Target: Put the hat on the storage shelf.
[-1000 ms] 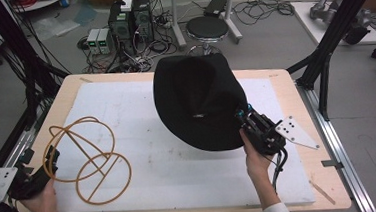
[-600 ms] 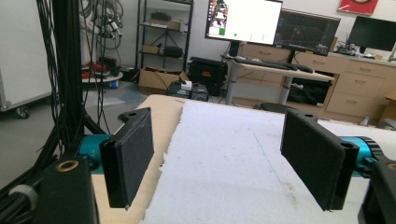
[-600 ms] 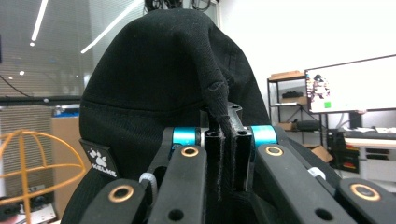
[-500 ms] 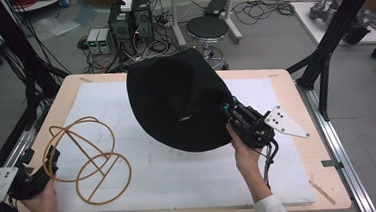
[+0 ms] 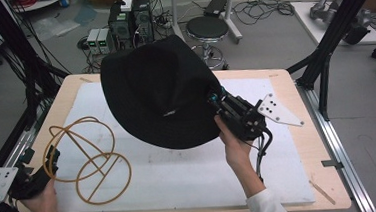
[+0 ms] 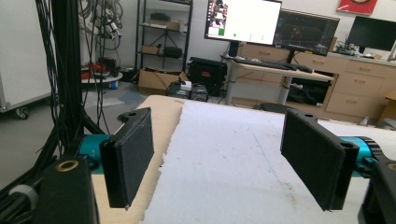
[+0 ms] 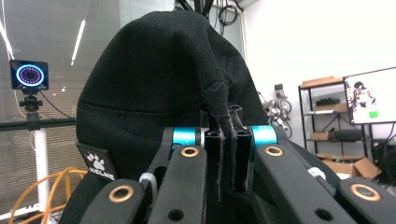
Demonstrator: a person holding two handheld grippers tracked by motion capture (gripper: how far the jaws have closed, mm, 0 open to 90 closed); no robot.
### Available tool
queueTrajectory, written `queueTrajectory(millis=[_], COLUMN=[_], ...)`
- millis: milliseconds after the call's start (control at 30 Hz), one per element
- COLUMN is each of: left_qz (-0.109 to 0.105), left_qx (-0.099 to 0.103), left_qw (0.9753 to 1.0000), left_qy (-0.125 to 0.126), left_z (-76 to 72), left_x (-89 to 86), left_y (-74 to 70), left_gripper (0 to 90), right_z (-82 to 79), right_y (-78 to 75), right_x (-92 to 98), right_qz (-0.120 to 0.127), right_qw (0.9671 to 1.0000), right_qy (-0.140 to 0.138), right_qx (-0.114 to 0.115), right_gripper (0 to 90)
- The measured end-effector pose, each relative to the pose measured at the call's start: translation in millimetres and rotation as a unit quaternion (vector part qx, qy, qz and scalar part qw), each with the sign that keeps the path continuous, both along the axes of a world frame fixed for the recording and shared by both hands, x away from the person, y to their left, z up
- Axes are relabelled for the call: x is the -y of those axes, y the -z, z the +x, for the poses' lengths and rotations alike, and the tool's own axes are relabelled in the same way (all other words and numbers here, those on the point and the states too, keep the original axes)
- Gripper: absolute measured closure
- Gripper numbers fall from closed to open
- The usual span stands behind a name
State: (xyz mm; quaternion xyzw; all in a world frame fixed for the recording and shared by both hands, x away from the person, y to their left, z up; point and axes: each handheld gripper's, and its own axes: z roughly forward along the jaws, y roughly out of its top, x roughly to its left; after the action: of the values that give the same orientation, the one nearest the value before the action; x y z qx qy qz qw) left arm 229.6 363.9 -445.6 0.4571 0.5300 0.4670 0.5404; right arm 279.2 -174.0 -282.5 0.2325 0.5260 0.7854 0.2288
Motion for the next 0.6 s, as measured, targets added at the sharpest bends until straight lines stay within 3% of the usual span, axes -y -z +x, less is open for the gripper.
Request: queueTrajectory(millis=[600], left_qz=[0.0], left_qx=[0.0], left_qw=[1.0], left_qy=[0.001], left_z=[-1.0], left_x=[-0.7], left_y=[-0.4], left_gripper=[25.8], right_z=[-2.9], right_y=[-32.6], right_x=[-65.2], right_qz=[0.022], right_qw=[0.9974], right_qy=[-0.068], right_qx=[-0.01], right_gripper=[87.8])
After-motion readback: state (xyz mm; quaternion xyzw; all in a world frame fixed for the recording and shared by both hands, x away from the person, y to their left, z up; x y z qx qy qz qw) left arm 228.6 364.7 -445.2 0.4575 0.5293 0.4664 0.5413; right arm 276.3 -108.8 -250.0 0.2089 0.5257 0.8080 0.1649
